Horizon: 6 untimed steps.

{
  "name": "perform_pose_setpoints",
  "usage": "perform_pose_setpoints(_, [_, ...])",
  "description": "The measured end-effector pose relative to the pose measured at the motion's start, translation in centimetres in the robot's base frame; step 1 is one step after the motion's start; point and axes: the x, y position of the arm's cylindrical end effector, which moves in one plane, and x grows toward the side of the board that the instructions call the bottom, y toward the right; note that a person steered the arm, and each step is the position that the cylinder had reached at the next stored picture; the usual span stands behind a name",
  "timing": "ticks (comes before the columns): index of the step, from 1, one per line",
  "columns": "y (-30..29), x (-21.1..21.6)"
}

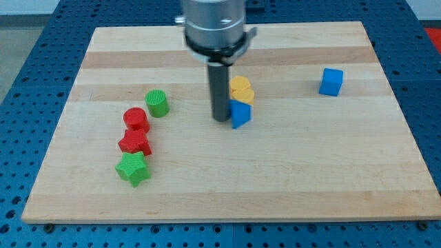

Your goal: Push the blue triangle close to blue cube

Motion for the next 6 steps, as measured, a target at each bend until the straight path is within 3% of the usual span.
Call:
perform_pose_setpoints(1, [5.2, -0.1])
perform_pose_setpoints(2, [6.6, 0.0])
perform_pose_setpoints(3, [1.6, 1.0])
perform_pose_setpoints(4, [1.1, 4.4])
perform_pose_setpoints(5, [5.2, 5.1])
perform_pose_setpoints(6, [9.4, 2.1])
